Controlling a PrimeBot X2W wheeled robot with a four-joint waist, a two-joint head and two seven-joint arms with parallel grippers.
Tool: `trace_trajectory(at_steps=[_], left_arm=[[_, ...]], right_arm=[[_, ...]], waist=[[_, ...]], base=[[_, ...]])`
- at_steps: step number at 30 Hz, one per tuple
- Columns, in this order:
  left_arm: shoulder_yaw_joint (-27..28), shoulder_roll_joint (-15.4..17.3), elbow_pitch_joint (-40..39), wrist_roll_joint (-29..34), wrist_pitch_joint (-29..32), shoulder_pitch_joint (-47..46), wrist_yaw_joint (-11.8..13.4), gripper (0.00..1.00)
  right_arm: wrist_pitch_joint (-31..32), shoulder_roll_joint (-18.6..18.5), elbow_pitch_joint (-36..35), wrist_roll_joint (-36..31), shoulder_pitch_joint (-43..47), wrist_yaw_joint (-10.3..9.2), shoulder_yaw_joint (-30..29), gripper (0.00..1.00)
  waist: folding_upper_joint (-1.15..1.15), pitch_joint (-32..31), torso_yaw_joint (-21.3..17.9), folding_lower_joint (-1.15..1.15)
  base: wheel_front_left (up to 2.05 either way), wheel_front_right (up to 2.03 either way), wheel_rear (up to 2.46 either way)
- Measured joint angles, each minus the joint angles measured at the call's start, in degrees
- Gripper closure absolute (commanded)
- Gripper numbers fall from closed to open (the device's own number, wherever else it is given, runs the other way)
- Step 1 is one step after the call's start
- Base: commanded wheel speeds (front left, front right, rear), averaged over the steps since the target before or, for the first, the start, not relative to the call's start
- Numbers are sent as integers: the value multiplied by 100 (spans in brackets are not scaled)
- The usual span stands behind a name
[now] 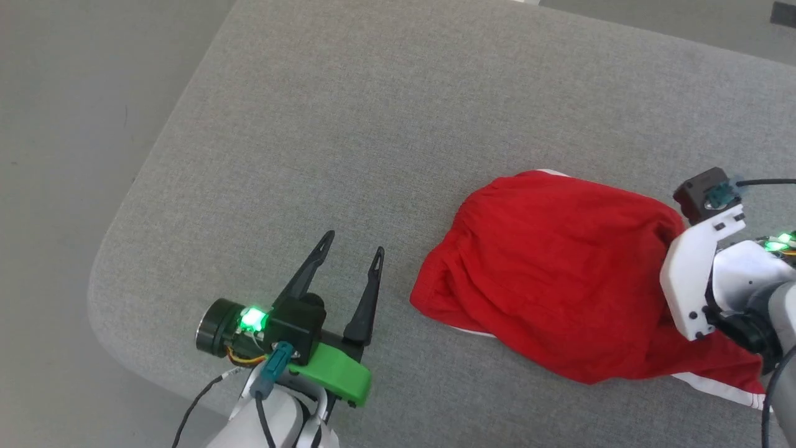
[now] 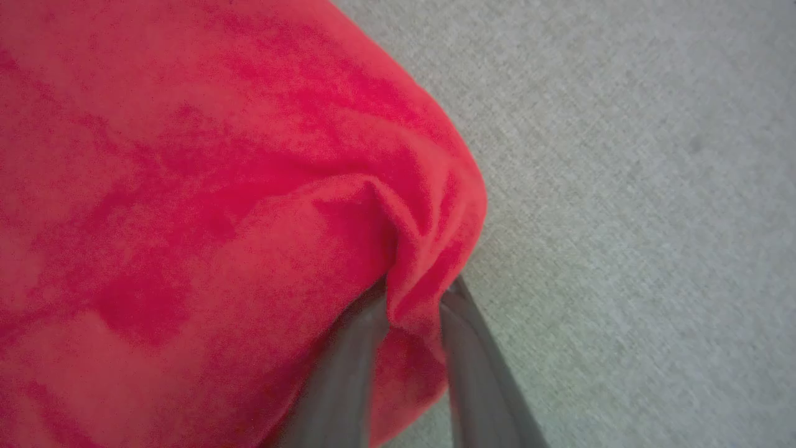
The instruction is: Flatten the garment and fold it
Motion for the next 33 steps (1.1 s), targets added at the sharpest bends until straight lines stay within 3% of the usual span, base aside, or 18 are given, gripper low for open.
trace_trajectory(at_steps=[8, 19, 24, 29, 33], left_arm=[[183, -8, 169, 46, 0, -3, -105, 0], [223, 42, 181, -3, 0, 47, -160, 0], [198, 9, 104, -4, 0, 18, -208, 0], [180, -112, 57, -2, 0, -94, -242, 0], [186, -156, 52, 12, 0, -158, -263, 0]], right_arm=[[-673, 18, -483, 69, 88, 0, -282, 100], [-820, -399, -1443, 94, 404, 0, -1232, 100], [-1013, -810, -1215, 36, -7, 0, -1120, 100], [-1435, -1347, -548, -37, -961, 0, -559, 100], [-1773, -1525, 126, -111, -1724, 0, -33, 100]], waist=[[0, -210, -215, 0], [0, -566, -669, 0], [0, -439, -702, 0], [0, -183, -596, 0], [0, 14, -428, 0]], base=[[0, 0, 0], [0, 0, 0], [0, 0, 0], [0, 0, 0], [0, 0, 0]])
